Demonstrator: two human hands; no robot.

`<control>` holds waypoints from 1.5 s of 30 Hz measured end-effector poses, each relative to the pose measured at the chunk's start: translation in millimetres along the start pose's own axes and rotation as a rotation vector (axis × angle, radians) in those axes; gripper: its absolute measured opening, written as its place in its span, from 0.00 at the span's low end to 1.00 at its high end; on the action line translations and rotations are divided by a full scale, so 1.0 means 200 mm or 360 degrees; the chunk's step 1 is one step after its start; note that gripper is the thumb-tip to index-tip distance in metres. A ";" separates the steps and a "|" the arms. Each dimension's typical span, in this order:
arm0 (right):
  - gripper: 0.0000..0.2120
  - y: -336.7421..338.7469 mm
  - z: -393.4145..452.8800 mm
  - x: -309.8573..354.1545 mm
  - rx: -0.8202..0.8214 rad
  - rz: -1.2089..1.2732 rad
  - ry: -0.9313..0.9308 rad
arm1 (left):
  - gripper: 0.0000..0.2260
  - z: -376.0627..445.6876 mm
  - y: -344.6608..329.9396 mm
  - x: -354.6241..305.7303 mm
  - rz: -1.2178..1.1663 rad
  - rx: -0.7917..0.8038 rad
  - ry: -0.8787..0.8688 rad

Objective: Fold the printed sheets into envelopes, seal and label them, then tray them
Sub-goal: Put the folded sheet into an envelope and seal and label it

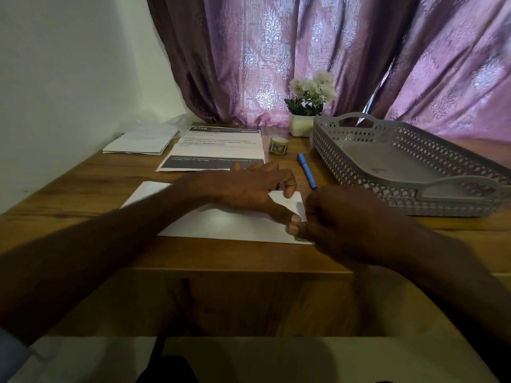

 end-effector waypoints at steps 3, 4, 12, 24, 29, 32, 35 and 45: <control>0.18 0.01 -0.03 0.00 0.0005 -0.0004 0.0028 | 0.23 0.00 0.00 0.00 0.0006 0.0000 0.0024; 0.17 0.02 -0.04 0.00 0.0018 0.0013 0.0028 | 0.24 0.00 0.00 0.00 0.0019 0.0014 0.0037; 0.18 0.04 -0.04 -0.04 0.0151 0.0311 -0.0076 | 0.19 0.00 0.01 0.00 0.0011 0.0042 0.0050; 0.11 0.01 0.03 -0.11 -0.0190 0.0442 -0.0193 | 0.25 0.01 0.00 0.03 0.0021 0.0089 0.0003; 0.11 0.00 0.02 -0.11 -0.0299 0.0386 -0.0139 | 0.24 0.00 0.01 0.02 0.0024 0.0134 0.0004; 0.15 0.00 0.00 -0.09 -0.0262 0.0417 -0.0149 | 0.24 0.00 0.01 0.02 -0.0002 0.0141 0.0005; 0.18 -0.01 -0.02 -0.08 -0.0237 0.0375 -0.0125 | 0.24 0.01 0.00 0.03 -0.0019 0.0123 0.0002; 0.20 0.00 -0.01 -0.07 -0.0191 0.0450 -0.0156 | 0.25 0.02 0.00 0.02 0.0001 0.0101 0.0025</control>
Point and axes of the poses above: each hand's wrist, its own z-axis towards the middle knuckle, its own y-axis out of the back of the hand, x = y × z, the point moved 3 cm from there along z, towards the middle knuckle, and after that the axes turned 14 degrees about z, right-handed, at the moved point
